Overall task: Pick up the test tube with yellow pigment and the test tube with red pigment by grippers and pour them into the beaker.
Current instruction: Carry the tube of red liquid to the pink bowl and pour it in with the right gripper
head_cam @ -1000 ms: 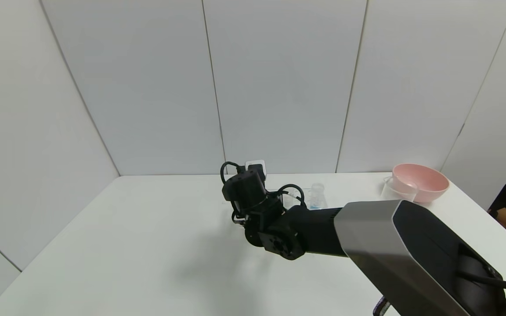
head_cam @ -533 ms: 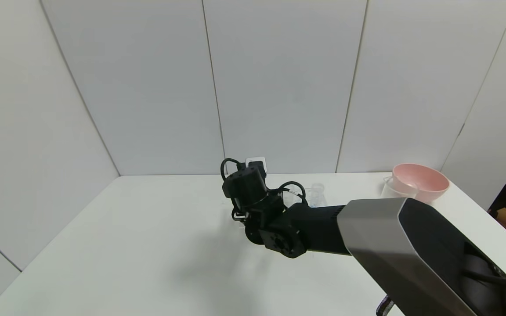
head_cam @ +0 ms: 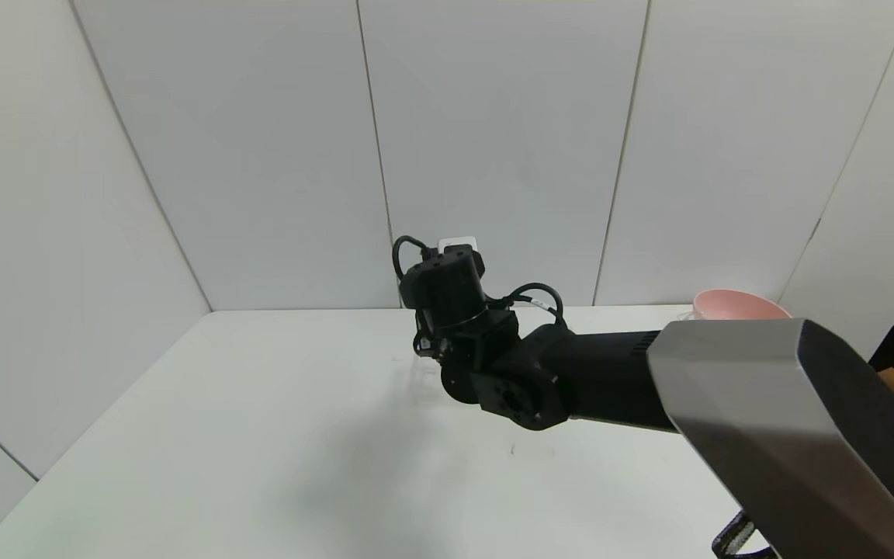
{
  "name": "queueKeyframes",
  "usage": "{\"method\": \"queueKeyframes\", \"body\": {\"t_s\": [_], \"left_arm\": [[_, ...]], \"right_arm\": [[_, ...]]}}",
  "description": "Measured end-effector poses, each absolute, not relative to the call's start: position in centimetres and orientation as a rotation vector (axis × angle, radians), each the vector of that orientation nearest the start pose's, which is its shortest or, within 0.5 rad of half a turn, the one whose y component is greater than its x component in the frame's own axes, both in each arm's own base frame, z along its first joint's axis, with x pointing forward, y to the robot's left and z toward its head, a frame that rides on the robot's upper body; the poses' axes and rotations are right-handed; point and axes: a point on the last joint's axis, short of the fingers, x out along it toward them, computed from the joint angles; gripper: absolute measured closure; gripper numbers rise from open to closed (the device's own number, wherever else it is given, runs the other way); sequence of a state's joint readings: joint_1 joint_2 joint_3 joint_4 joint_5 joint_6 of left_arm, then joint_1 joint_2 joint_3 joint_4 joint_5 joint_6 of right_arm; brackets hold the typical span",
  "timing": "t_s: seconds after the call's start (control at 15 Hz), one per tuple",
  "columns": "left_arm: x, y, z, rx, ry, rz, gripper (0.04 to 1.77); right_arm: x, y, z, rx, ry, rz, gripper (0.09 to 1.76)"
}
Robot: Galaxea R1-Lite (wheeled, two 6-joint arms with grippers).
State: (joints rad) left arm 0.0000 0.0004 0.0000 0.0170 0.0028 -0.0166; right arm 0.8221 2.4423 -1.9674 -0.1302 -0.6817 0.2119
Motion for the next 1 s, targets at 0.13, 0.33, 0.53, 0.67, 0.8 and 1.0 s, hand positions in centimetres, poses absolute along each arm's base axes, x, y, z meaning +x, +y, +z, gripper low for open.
{"method": "queueKeyframes", "body": {"t_s": [0.13,0.33,0.53,0.67,0.8,1.0], "left_arm": [[-2.3,0.0,7.4,-0.017,0.017,0.003,0.09],[-2.3,0.0,7.4,-0.017,0.017,0.003,0.09],[-2.3,0.0,7.4,-0.017,0.017,0.003,0.09],[-2.3,0.0,7.4,-0.017,0.017,0.002,0.09],[-2.3,0.0,7.4,-0.017,0.017,0.003,0.09],[-2.3,0.0,7.4,-0.017,0.017,0.003,0.09]], "right_arm": [[35.1,36.0,16.2,-0.045,0.282,0.115,1.31],[34.0,35.0,18.9,-0.047,0.284,0.118,1.31],[33.2,33.3,20.3,-0.06,0.31,0.125,1.31],[32.6,31.5,20.8,-0.077,0.342,0.155,1.31],[32.0,28.9,21.0,-0.125,0.383,0.182,1.31],[32.2,23.5,21.8,-0.154,0.424,0.181,1.31]]}}
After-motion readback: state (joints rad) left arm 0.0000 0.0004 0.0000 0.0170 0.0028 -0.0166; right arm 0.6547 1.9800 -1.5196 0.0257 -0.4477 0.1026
